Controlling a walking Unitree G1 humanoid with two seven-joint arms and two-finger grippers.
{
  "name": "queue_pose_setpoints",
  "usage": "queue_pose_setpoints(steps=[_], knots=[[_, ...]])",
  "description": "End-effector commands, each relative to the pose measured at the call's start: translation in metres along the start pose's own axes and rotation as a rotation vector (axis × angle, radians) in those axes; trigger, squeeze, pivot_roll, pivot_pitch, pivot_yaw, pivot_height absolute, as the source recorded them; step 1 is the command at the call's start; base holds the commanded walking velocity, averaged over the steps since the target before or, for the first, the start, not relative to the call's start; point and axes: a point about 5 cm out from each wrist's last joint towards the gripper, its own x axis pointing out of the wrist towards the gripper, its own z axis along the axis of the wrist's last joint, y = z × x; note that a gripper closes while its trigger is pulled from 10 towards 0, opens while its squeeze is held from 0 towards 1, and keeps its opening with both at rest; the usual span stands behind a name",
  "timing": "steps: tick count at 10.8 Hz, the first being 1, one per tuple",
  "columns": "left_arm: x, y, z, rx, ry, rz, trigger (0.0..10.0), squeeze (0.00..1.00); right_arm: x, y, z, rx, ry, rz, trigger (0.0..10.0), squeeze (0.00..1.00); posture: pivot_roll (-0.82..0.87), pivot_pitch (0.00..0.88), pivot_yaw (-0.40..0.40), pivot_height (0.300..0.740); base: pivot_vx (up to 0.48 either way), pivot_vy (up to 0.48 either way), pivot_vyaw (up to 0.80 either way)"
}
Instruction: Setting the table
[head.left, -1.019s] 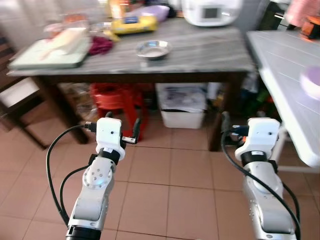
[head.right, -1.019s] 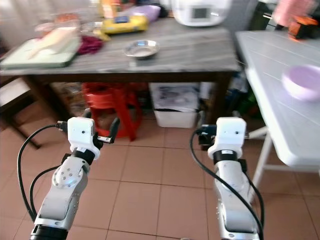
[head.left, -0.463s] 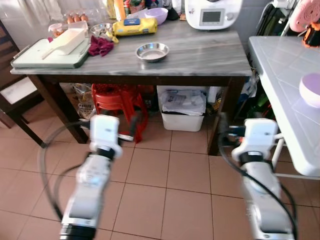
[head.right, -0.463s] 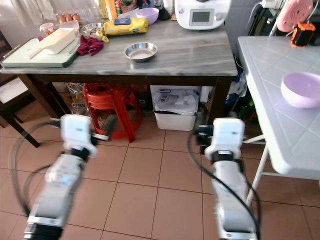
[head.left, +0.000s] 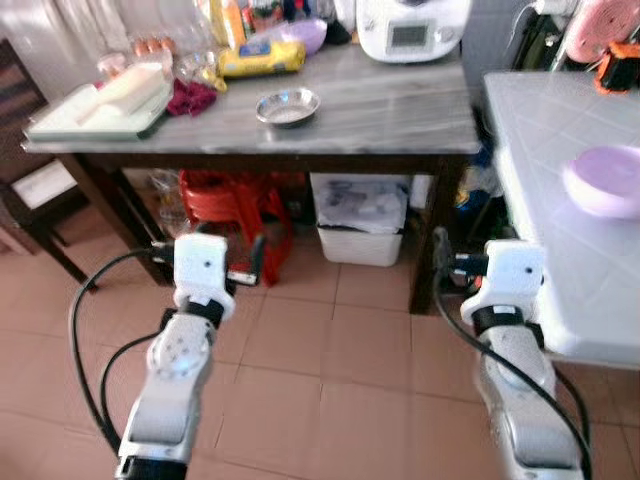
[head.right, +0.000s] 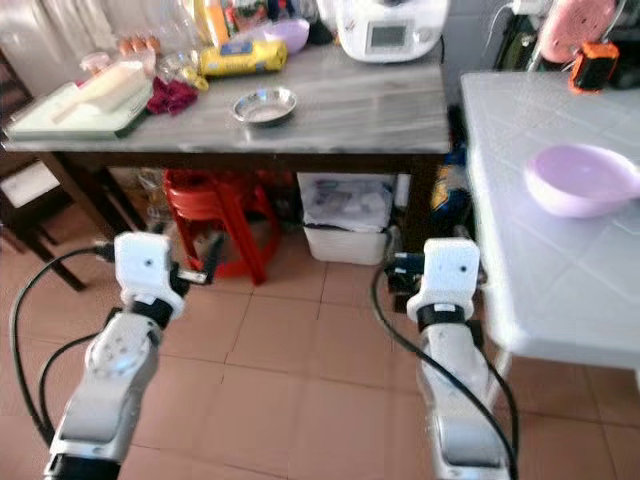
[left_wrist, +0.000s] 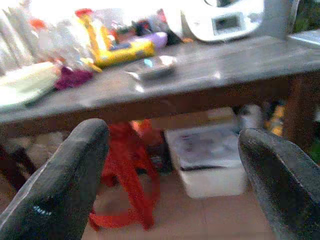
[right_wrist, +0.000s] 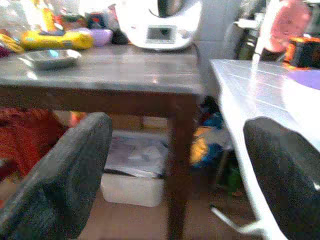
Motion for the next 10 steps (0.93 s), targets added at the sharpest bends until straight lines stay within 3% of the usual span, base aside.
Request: queue_pose_setpoints(steps=[1,5,10], knots=[[0.0007,0.0041,0.0023,0.010,-0.002,-0.001,10.0,0.00,0.0007,0.0002,0.0055,0.013,-0.024,-0.004,10.0,0.00,-0.08,0.076,0.126,0.740,0.000,-0.322,0.00],[-0.0002,0.0022,0.0009,0.007,0.006,-0.008,10.0,0.00,-0.0019,-0.0012,0.0023,0.009,-0.010,-0.011,10.0,0.00,-0.08,0.077,0.123,0.740,0.000,-0.321,-0.58],[0.0024,0.0006,0.0010,0.003,0.000,-0.001,10.0,0.00,0.0029,-0.0015,0.0049,-0.003,-0.021,0.010,10.0,0.00,-0.08,0.057,0.107,0.740,0.000,-0.316,0.00]])
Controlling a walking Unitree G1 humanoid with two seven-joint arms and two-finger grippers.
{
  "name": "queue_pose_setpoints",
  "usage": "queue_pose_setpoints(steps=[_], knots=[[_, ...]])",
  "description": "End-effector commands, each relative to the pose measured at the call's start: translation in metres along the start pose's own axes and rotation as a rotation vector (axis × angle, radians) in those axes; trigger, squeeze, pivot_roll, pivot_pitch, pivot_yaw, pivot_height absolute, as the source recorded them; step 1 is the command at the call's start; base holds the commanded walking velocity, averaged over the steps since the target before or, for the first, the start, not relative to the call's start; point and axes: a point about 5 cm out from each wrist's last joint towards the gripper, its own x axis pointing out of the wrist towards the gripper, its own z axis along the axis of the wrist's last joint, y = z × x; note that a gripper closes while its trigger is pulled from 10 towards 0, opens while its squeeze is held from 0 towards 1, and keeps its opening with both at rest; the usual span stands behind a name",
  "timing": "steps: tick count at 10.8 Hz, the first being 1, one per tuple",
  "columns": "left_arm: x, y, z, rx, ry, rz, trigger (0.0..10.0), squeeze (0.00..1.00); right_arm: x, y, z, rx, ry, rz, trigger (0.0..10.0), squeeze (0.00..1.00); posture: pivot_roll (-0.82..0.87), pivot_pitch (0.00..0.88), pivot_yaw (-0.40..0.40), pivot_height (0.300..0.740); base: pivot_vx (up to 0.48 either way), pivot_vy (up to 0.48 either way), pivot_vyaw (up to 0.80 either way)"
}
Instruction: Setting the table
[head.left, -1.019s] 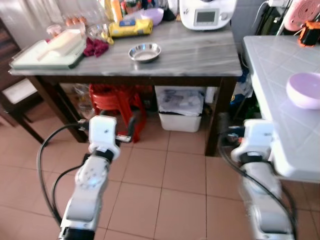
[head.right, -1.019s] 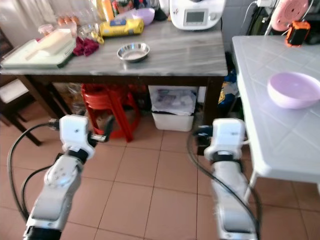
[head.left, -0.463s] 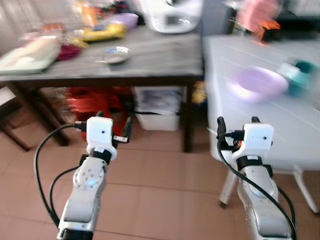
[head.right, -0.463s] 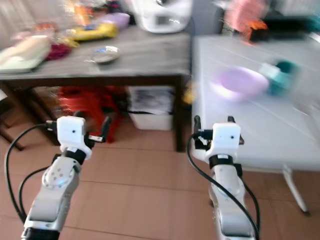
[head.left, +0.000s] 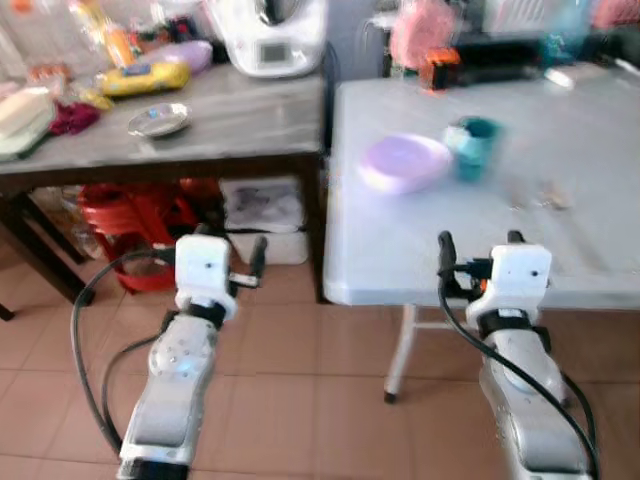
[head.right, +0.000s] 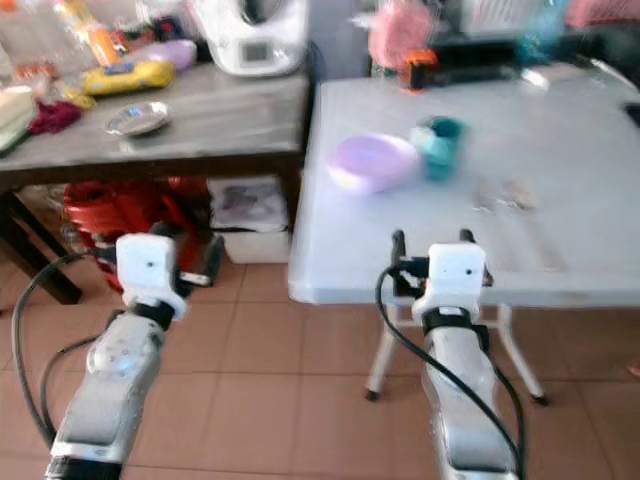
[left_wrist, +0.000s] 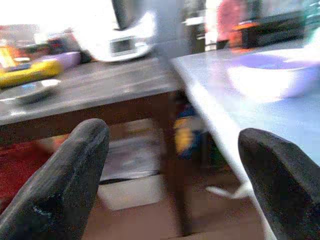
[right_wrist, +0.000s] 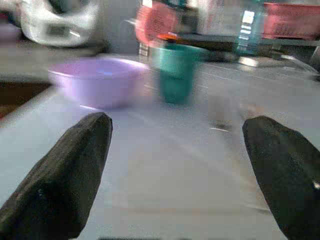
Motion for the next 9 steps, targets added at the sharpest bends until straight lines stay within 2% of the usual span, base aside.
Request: queue_pose_setpoints(steps=[1,4,9], knots=[[0.0001,0.0098,0.0014,0.030,-0.002,0.023,10.0,0.00,0.0024,0.0070,0.0056,0.022,-0.024,0.024,10.0,0.00,-0.08,0.055,0.105,0.740,0.000,-0.300,0.00],[0.0010,0.0088,0.0006,0.028,0.000,0.023,10.0,0.00,0.0026,0.0078,0.0059,-0.001,-0.026,0.033,10.0,0.00,-0.09,0.057,0.105,0.740,0.000,-0.278,0.00],[0.0011,0.0069,-0.0016,0.032,0.007,0.017,10.0,0.00,0.0016,0.0105,0.0049,0.003,-0.021,0.046,10.0,0.00,-0.09,0.060,0.107,0.740,0.000,-0.048,0.00]])
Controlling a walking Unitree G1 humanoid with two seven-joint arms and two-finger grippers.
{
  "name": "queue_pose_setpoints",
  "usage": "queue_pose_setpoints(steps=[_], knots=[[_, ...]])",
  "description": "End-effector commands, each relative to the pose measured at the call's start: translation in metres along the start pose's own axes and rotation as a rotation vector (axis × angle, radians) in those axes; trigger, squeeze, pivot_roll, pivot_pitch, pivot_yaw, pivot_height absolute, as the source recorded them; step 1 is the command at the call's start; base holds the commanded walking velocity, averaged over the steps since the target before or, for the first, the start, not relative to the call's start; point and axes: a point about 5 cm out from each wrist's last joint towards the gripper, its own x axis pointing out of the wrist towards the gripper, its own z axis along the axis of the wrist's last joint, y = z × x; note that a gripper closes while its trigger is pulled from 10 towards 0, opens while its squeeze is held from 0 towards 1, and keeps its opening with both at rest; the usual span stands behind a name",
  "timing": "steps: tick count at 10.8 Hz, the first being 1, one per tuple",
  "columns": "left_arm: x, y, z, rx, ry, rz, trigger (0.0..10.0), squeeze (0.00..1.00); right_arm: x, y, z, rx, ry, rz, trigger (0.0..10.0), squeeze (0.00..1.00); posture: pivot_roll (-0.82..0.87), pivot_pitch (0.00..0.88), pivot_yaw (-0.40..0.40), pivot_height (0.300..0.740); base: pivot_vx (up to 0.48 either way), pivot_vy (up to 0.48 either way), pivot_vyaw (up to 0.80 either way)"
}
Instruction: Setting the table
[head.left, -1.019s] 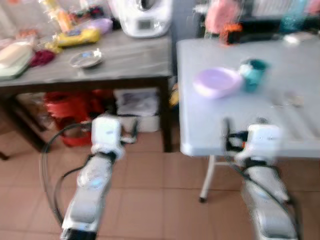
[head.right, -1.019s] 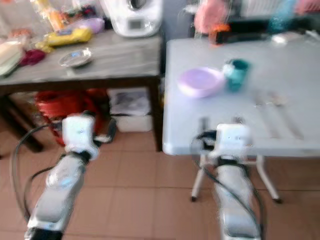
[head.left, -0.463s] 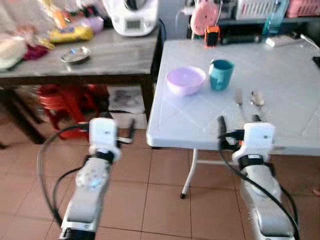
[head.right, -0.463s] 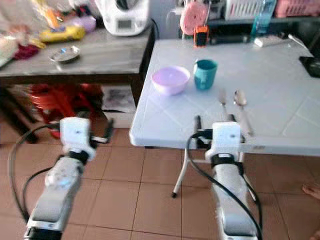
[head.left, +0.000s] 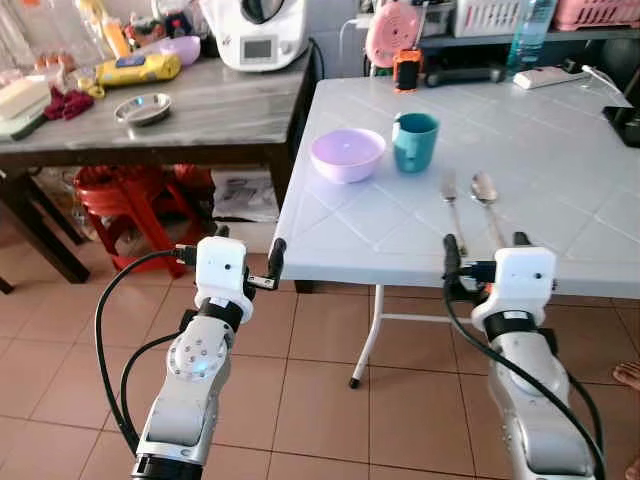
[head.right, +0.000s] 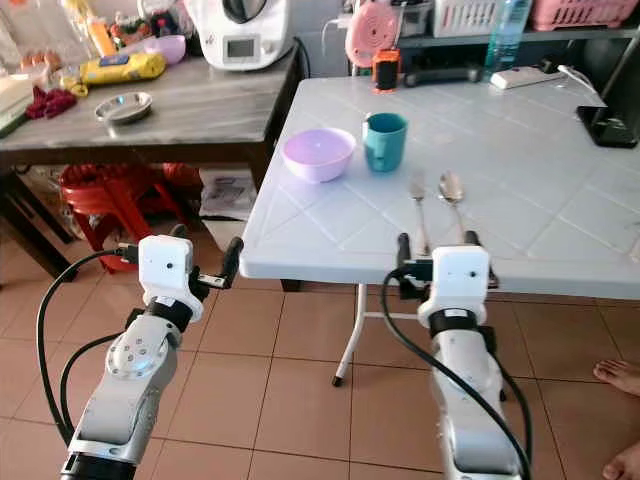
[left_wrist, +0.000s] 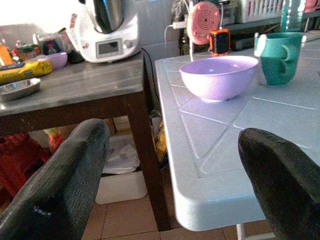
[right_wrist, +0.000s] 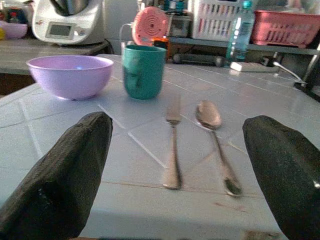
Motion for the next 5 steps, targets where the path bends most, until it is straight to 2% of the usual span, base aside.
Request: queue_pose_setpoints(steps=[1,5], knots=[[-0.0002,0.0065,-0.0007,0.005,0.001,0.020,10.0,0.00,0.0019,0.0040,0.0041,0.010,-0.016,0.010,10.0,0.00,-0.09,0.060,0.107,0.740,0.000,0.000,0.00],[-0.0001,0.0076,-0.0003,0.004,0.002,0.025,10.0,0.00,0.0019,0.0058,0.0032,0.000,-0.014,0.016,10.0,0.00,-0.09,0.060,0.108,0.740,0.000,0.000,0.00]])
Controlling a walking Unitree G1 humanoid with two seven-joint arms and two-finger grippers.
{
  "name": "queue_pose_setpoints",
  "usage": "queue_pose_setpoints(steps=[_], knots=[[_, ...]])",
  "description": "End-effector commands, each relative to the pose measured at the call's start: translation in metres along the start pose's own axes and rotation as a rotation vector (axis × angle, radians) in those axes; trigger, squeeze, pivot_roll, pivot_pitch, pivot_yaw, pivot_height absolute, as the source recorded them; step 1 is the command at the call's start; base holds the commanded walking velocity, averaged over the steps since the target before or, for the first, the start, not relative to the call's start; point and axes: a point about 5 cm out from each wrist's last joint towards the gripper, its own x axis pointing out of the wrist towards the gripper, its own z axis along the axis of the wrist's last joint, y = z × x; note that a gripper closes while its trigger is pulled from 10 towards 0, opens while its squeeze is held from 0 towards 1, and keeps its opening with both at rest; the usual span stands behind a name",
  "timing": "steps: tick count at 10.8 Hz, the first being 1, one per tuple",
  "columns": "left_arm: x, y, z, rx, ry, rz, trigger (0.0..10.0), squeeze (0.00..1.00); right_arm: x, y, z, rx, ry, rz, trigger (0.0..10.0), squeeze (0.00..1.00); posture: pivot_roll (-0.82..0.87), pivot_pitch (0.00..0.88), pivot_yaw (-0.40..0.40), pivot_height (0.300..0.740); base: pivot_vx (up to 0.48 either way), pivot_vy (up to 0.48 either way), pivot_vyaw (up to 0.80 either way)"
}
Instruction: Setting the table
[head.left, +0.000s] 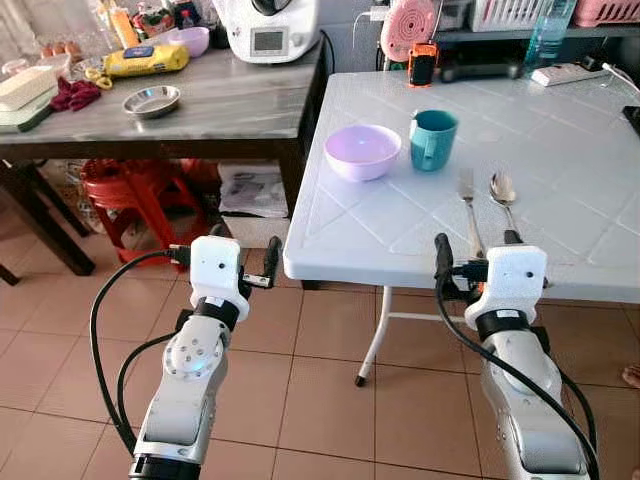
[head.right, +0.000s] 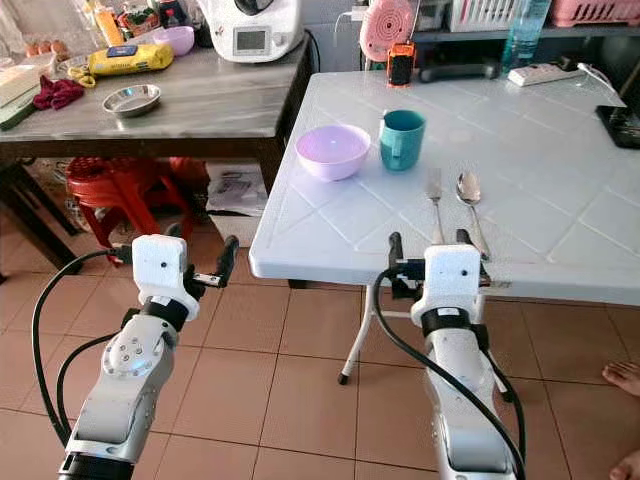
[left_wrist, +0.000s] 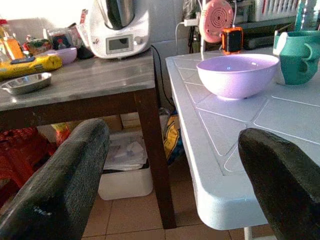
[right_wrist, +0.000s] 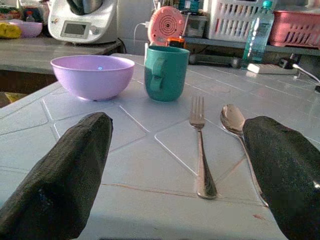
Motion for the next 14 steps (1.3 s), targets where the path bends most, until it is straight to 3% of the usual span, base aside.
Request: queue_pose_setpoints(steps=[1,11,14], knots=[[0.0001,0.0038,-0.0011,0.016,0.008,0.009,10.0,0.00,0.0010,0.0029,0.0019,0.004,-0.009,0.008,10.0,0.00,-0.09,0.061,0.108,0.740,0.000,0.000,0.00],[0.0005,0.0040,-0.0022,0.030,0.019,-0.001,10.0,0.00,-0.0007,0.0055,0.0017,0.015,-0.009,0.005,10.0,0.00,-0.09,0.066,0.123,0.740,0.000,-0.266,0.00],[-0.0001,0.0036,-0.0008,0.017,0.005,-0.002,10.0,0.00,-0.0003,0.0046,0.0020,0.015,-0.013,0.003,10.0,0.00,-0.09,0.068,0.127,0.740,0.000,0.000,0.00]])
